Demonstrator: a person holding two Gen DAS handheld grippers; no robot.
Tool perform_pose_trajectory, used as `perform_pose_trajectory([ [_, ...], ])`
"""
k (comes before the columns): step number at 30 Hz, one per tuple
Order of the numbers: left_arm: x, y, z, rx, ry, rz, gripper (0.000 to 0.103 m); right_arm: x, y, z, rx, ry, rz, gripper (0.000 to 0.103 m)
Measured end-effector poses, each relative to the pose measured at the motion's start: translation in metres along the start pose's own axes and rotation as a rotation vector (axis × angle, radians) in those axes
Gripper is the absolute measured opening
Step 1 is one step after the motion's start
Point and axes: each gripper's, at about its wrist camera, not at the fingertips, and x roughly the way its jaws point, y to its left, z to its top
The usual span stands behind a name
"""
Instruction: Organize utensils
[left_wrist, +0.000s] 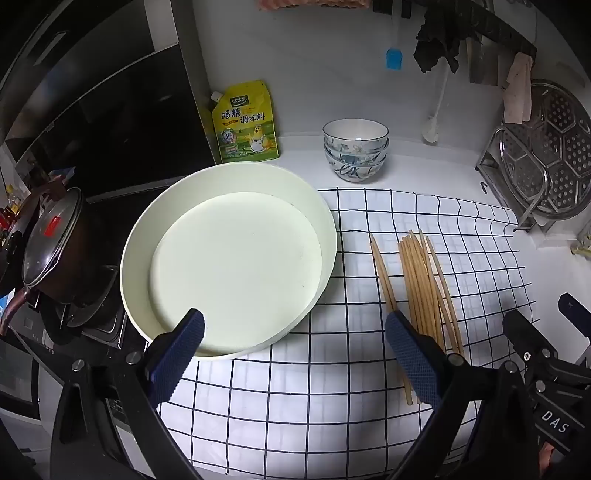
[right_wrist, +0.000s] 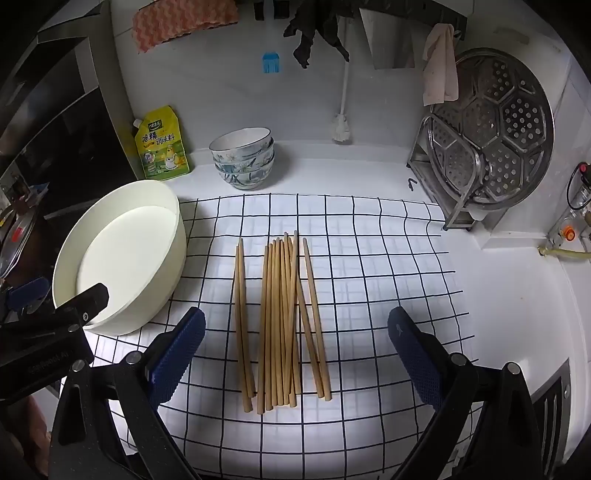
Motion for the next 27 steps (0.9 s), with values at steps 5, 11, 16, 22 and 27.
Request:
perform_pose_trajectory([
  [5,-0.0007,0.0004,0.0006,0.004,0.0,-0.001,0.097,-0.0013,0.0,0.0019,-0.001,-0.001,-0.004,0.095],
  [11,-0.0049,0.0048,0.0048,0.003,-0.005,0.004,0.097,-0.0021,0.0031,0.0012,-0.001,-0.007,-0.007,0.095],
  [16,-0.0033,0.0048,0.0061,0.004,-0.007,0.005,0.097,-0.0026,0.0025,0.0003,-0.002,-0.008,-0.005,0.095],
  [22,-0.0065,0.0033,0.0058,0.003,-0.016,0.009,0.097,-0.0022,0.0028,0.0,-0.002,-0.008,-0.006,0.095],
  [27,-0.0057,0.0025,0.0039,0.006,-0.016,0.01,0.097,-0.0057,0.0025,0.0002,0.0,-0.011,-0.006,0.095],
])
